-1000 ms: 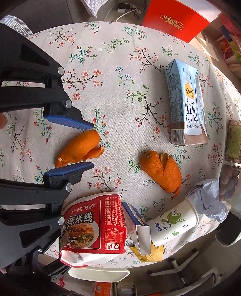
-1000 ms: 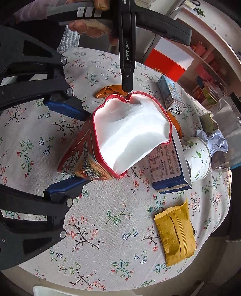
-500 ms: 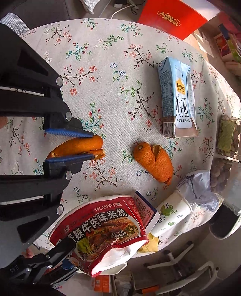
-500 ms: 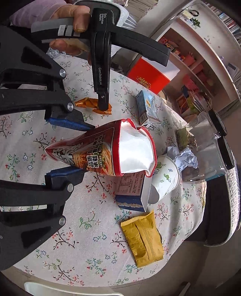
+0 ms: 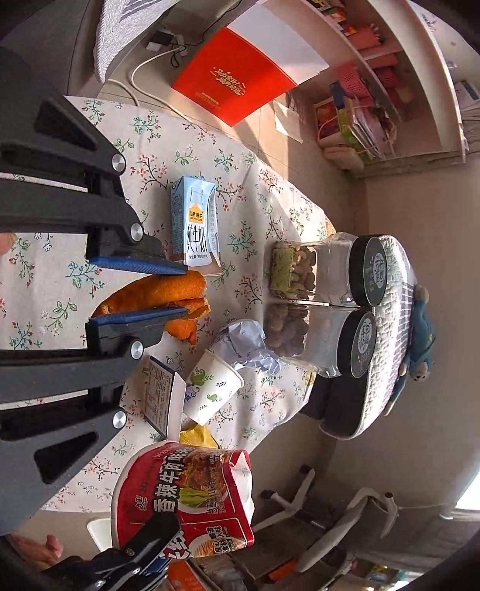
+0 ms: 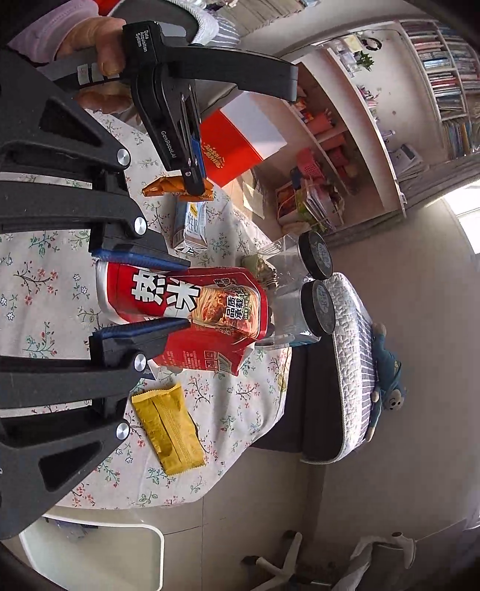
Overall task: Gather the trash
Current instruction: 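Carry both items to the wastebasket and open the right tool releasing the noodle cup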
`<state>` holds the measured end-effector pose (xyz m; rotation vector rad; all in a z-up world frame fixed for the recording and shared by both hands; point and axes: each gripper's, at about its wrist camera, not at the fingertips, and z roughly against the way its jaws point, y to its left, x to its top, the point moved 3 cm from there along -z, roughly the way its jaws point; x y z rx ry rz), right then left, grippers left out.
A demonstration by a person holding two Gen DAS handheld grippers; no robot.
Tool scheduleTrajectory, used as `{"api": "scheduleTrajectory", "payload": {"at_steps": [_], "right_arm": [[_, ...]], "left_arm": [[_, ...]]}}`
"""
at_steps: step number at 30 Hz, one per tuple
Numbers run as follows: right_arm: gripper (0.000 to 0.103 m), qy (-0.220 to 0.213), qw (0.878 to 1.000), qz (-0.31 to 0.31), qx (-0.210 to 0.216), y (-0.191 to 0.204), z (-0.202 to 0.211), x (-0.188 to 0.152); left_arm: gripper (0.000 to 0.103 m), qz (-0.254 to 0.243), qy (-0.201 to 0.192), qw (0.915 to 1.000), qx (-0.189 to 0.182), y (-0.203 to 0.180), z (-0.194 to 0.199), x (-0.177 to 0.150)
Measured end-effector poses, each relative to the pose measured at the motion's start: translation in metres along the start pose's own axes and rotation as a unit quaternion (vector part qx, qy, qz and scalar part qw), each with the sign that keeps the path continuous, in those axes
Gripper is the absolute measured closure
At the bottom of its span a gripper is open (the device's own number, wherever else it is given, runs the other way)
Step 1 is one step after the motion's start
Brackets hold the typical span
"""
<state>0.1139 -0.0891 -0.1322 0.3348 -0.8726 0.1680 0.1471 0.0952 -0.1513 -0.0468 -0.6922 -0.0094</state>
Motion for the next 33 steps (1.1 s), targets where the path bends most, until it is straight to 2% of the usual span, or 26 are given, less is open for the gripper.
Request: {"api": "scheduleTrajectory", "payload": {"at_steps": [5,12,17,23,33], "right_arm": [[0.079,-0.057,0.998,0.017,-0.032,0.003,0.021,0.013],[0.079,-0.115,0.989,0.016,-0.087,-0.012,0.047,0.024],[0.079,-0.137,0.983,0.016,-0.119,-0.026,0.06,0.028],[0.079,-0.155,0.977,0.011,-0.149,-0.042,0.075,0.028],[0.079,-0.17,0.966,0.013,-0.194,-0.067,0.096,0.021]], "left_arm": [[0.085,-0.019,-0.106,0.9941,0.012,-0.017,0.032,0.015],[0.085,-0.032,-0.198,0.9792,0.029,-0.043,0.064,0.026],[0.085,-0.038,-0.231,0.9717,0.032,-0.064,0.073,0.028],[0.085,-0.044,-0.252,0.9665,0.026,-0.088,0.081,0.029],[0.085,-0.061,-0.261,0.9634,-0.005,-0.135,0.083,0.029]]}}
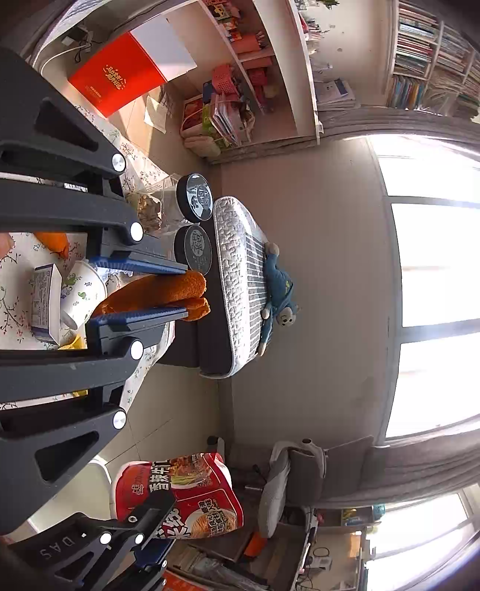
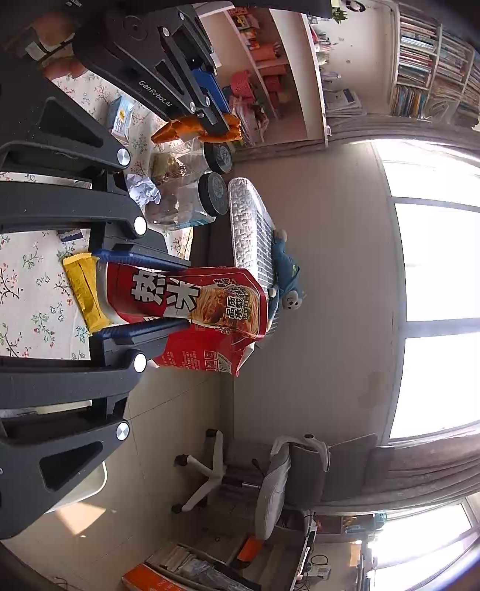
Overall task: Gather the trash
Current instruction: 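Carry both items to the wastebasket and open the right tool releasing the noodle cup, then open the left tool over the wastebasket releasing the orange peel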
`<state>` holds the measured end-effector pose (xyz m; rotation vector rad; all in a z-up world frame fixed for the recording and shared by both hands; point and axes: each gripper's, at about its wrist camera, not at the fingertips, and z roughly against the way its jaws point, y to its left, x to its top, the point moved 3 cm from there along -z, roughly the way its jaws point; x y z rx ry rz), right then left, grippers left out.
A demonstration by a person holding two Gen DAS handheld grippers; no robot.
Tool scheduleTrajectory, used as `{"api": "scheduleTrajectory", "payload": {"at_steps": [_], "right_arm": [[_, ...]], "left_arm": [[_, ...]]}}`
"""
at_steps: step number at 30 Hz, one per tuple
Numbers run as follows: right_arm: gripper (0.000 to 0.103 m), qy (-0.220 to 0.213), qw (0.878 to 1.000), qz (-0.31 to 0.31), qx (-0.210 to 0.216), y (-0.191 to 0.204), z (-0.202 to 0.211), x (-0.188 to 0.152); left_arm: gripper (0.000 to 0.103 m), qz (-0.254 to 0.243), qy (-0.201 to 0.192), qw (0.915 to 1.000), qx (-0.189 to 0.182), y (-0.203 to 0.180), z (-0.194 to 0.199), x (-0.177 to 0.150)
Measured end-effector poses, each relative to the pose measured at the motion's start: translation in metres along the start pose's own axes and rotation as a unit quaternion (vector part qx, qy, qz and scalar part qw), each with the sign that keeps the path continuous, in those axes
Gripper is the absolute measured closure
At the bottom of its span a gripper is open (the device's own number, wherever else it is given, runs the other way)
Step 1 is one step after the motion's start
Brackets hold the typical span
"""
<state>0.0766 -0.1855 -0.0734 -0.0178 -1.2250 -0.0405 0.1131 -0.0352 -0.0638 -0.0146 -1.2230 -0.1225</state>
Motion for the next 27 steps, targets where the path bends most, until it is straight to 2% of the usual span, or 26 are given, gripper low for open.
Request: {"api": "scheduleTrajectory", "payload": {"at_steps": [10,22,24,25,26,27], "right_arm": [[0.079,-0.004,0.999,-0.018,-0.051,-0.05,0.009,-0.002],[0.076,0.009,0.991,-0.079,-0.11,-0.124,0.019,-0.009],[0.067,0.006,0.987,-0.093,-0.129,-0.138,0.022,-0.01],[0.046,0.0,0.985,-0.102,-0.139,-0.145,0.025,-0.011],[0.034,-0.008,0.983,-0.111,-0.148,-0.153,0.029,-0.011],[0.032,-0.013,0.981,-0.117,-0.155,-0.159,0.033,-0.011]], "left_arm": [[0.085,-0.01,-0.002,0.9996,-0.027,-0.042,0.001,0.003],[0.085,-0.029,-0.004,0.9964,-0.08,-0.112,0.011,0.006],[0.085,-0.031,-0.002,0.9952,-0.093,-0.125,0.013,0.007],[0.085,-0.032,-0.002,0.9946,-0.099,-0.132,0.014,0.007],[0.085,-0.034,-0.001,0.9939,-0.105,-0.139,0.014,0.008],[0.085,-0.034,0.001,0.9931,-0.112,-0.146,0.015,0.008]]}}
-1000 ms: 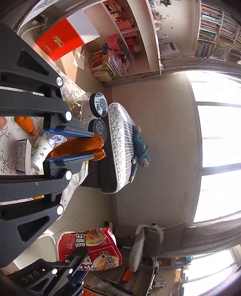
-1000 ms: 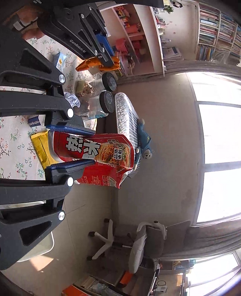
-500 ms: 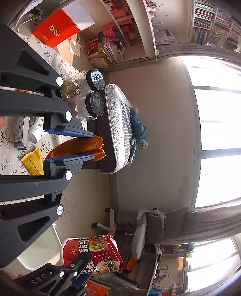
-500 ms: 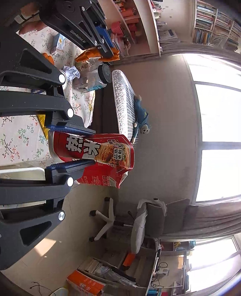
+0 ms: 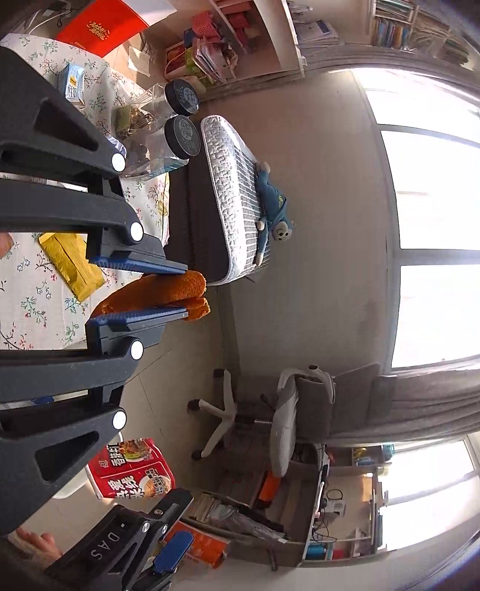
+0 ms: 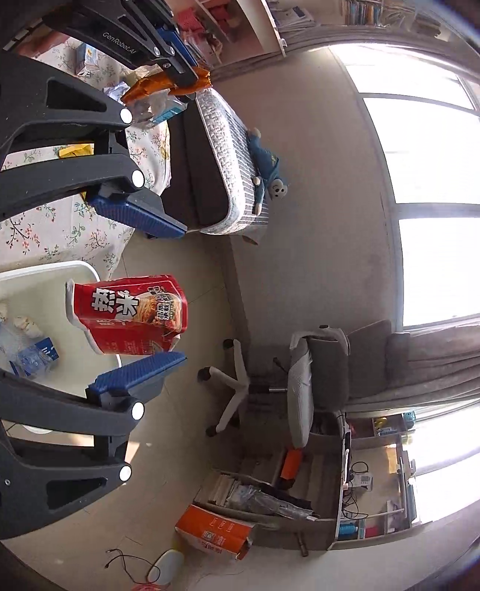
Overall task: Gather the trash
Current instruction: 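Open the left tool over the wastebasket releasing the orange peel, then move both open tools back over the table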
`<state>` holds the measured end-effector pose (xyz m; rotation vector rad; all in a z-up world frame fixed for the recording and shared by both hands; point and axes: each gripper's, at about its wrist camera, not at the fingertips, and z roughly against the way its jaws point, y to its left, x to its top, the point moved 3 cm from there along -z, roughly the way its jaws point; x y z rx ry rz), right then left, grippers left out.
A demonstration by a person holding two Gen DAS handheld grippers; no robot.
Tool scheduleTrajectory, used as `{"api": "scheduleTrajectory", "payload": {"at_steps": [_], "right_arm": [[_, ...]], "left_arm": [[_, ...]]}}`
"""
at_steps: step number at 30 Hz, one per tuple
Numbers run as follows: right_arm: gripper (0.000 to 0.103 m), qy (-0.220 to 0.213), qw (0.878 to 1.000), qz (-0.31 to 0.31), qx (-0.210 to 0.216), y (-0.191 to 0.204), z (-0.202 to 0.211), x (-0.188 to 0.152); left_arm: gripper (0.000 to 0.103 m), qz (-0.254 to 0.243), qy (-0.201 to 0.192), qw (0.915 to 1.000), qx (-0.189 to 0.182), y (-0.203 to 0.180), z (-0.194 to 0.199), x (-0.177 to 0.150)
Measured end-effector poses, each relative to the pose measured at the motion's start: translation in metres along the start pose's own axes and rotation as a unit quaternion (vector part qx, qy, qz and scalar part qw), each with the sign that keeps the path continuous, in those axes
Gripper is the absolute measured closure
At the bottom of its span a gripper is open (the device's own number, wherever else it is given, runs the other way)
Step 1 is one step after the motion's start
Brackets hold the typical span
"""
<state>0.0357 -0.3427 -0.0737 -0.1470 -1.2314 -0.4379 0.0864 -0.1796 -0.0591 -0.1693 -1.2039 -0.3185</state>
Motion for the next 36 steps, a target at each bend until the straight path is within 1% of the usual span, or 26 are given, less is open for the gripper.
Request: {"api": "scheduleTrajectory", "payload": {"at_steps": [1,3,5,11,17,19,20,21,23,26,27,28,32,36], "right_arm": [[0.032,-0.003,1.0,-0.006,-0.007,-0.007,0.002,0.002],[0.029,-0.01,1.0,-0.017,-0.023,-0.021,0.004,0.004],[0.021,-0.017,0.999,-0.026,-0.042,-0.034,0.006,0.004],[0.007,-0.026,0.994,-0.039,-0.102,-0.07,0.011,0.001],[0.007,-0.016,0.989,-0.061,-0.135,-0.104,0.011,-0.004],[0.007,-0.015,0.987,-0.068,-0.143,-0.113,0.012,-0.004],[0.007,-0.015,0.987,-0.072,-0.145,-0.116,0.013,-0.004],[0.007,-0.015,0.986,-0.075,-0.147,-0.117,0.013,-0.004],[0.007,-0.015,0.985,-0.077,-0.151,-0.119,0.015,-0.005],[0.007,-0.016,0.985,-0.073,-0.157,-0.118,0.015,-0.005],[0.007,-0.016,0.985,-0.071,-0.157,-0.116,0.014,-0.005],[0.007,-0.017,0.985,-0.07,-0.158,-0.114,0.015,-0.006],[0.007,-0.02,0.986,-0.062,-0.154,-0.101,0.014,-0.006],[0.007,-0.029,0.986,-0.036,-0.157,-0.082,0.014,-0.007]], "left_arm": [[0.084,0.001,0.002,1.0,-0.008,-0.007,-0.001,0.001],[0.084,0.0,0.005,0.9998,-0.022,-0.022,-0.003,0.002],[0.084,-0.003,0.007,0.9994,-0.034,-0.037,-0.005,0.003],[0.084,-0.013,0.014,0.9975,-0.069,-0.076,-0.009,0.001],[0.082,-0.013,0.03,0.9944,-0.1,-0.109,-0.019,0.0],[0.082,-0.013,0.037,0.9925,-0.116,-0.12,-0.024,0.001],[0.08,-0.015,0.043,0.9915,-0.122,-0.125,-0.027,0.001],[0.076,-0.016,0.047,0.9909,-0.125,-0.129,-0.029,0.002],[0.044,-0.015,0.048,0.9911,-0.124,-0.134,-0.032,0.004],[0.031,-0.012,0.029,0.9935,-0.11,-0.133,-0.025,0.009],[0.027,-0.016,0.02,0.9948,-0.099,-0.131,-0.021,0.01],[0.022,-0.02,0.01,0.9961,-0.086,-0.129,-0.018,0.011],[0.016,-0.033,-0.021,0.998,-0.049,-0.117,-0.007,0.01],[0.015,-0.023,-0.038,0.9988,-0.018,-0.094,0.001,0.009]]}}
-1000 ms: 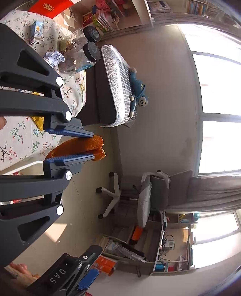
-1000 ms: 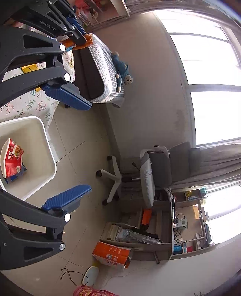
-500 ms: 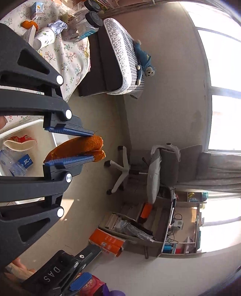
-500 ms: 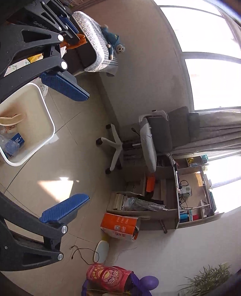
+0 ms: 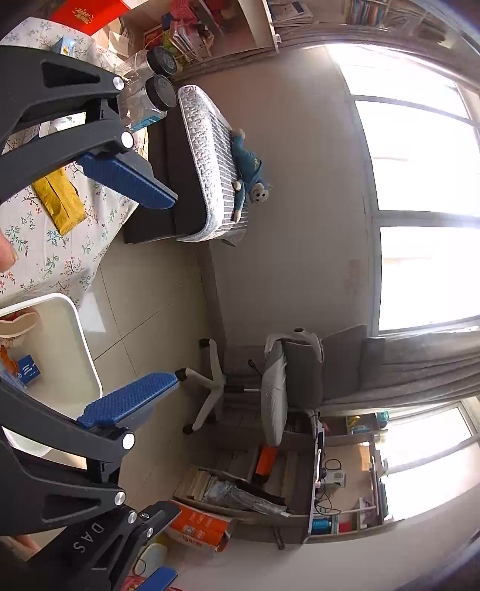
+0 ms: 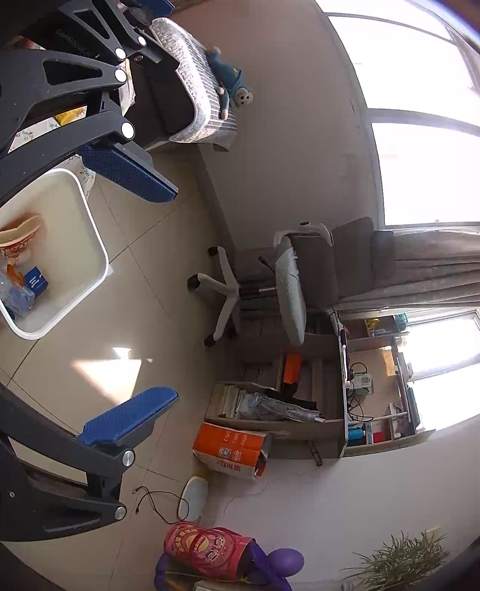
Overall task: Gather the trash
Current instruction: 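Move both open tools back over the table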
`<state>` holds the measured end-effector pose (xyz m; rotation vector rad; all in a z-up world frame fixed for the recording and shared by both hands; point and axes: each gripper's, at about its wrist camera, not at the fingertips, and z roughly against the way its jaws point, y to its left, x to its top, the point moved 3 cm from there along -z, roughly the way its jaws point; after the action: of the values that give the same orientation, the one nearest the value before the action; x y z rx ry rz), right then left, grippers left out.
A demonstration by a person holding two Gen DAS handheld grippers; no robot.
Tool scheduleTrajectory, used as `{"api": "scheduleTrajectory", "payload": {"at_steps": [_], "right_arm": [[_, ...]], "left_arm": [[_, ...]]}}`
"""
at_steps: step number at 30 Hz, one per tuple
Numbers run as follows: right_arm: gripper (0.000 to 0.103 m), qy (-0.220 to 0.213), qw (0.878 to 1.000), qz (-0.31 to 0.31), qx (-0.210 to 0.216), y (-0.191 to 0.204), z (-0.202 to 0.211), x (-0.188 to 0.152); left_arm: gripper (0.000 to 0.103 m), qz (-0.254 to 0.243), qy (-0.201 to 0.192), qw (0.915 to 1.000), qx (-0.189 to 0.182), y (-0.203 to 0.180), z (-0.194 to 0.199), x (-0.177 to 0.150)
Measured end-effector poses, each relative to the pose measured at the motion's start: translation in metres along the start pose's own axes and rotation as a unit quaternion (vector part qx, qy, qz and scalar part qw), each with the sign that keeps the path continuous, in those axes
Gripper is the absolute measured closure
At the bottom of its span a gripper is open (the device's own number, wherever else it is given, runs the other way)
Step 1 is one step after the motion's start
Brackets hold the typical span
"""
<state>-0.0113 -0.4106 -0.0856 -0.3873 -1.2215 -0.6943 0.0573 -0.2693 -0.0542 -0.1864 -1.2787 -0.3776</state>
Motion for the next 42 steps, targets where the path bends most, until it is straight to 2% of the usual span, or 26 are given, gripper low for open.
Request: {"api": "scheduleTrajectory", "payload": {"at_steps": [8,21,34,42], "right_arm": [[0.007,-0.015,1.0,0.018,0.016,0.036,0.014,-0.002],[0.007,0.001,0.996,0.034,0.079,0.101,0.03,-0.004],[0.007,0.011,0.988,0.083,0.132,0.175,0.047,-0.021],[0.007,0.037,0.981,0.101,0.162,0.215,0.05,-0.038]], "left_arm": [[0.013,0.019,0.01,0.9989,0.041,0.044,0.003,-0.001],[0.013,0.036,0.02,0.9937,0.104,0.123,0.019,-0.009],[0.013,0.051,0.05,0.9843,0.161,0.196,0.022,-0.029],[0.012,0.063,0.078,0.9762,0.192,0.239,0.019,-0.047]]}}
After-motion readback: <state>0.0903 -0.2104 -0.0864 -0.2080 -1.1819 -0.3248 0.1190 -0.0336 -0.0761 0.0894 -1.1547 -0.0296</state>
